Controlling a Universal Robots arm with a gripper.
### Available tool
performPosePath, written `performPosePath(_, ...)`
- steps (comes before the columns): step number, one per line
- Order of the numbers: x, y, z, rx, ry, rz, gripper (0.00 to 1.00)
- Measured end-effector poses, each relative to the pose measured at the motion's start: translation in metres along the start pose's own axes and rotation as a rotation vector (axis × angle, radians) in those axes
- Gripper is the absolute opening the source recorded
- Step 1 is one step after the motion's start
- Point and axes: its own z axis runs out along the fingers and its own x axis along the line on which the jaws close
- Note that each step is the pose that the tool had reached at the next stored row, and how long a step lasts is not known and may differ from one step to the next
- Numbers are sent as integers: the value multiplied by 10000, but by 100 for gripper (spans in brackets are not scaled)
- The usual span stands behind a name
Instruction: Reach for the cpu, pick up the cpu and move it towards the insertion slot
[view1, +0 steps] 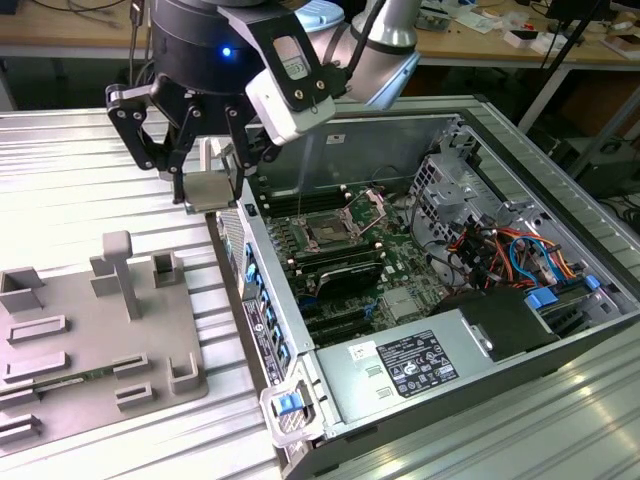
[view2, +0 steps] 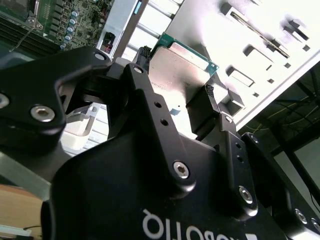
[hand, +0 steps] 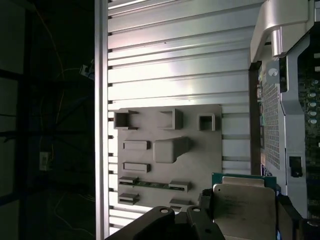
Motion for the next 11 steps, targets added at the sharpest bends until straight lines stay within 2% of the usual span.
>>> performPosePath(11, -172, 1, -1, -1, -4, 0, 55)
